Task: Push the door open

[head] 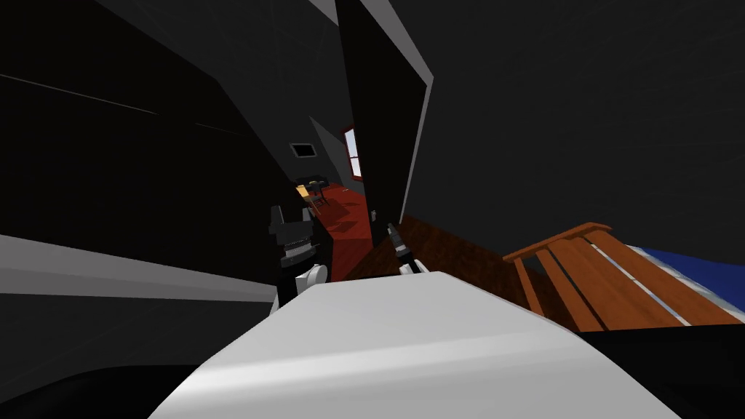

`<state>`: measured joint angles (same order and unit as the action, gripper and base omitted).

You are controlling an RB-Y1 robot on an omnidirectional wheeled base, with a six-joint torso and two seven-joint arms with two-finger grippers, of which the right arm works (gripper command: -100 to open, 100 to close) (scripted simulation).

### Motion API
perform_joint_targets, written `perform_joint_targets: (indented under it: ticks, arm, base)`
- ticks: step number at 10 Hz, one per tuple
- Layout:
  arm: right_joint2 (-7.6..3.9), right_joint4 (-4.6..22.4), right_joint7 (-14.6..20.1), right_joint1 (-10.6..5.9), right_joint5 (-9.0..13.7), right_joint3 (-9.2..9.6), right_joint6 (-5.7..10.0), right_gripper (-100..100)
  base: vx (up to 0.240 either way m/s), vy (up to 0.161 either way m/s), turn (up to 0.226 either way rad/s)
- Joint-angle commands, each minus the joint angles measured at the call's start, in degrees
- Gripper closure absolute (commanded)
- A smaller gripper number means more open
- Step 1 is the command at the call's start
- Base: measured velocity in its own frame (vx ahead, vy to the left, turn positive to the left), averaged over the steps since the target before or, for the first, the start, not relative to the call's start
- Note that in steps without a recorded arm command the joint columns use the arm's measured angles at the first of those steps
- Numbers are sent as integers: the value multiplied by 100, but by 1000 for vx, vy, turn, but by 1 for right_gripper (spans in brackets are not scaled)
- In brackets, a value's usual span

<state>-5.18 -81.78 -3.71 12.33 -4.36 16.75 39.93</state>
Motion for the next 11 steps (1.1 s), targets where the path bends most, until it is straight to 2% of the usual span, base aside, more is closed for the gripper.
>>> perform_joint_targets:
  ticks: [1, 7, 8, 9, 11]
  arm:
    - [14, 189, 19, -60, 8, 53, 7, -100]
    - [87, 884, 79, -273, 35, 239, 61, -100]
    - [116, 1110, 99, -342, 44, 299, 78, -100]
    - [116, 1110, 99, -342, 44, 299, 78, -100]
    - [150, 1325, 118, -408, 52, 356, 95, -100]
  base:
    - [82, -68, 83]
    - [74, -73, 78]
    - [121, -101, 114]
    - [96, -71, 67]
    - [53, -60, 52]
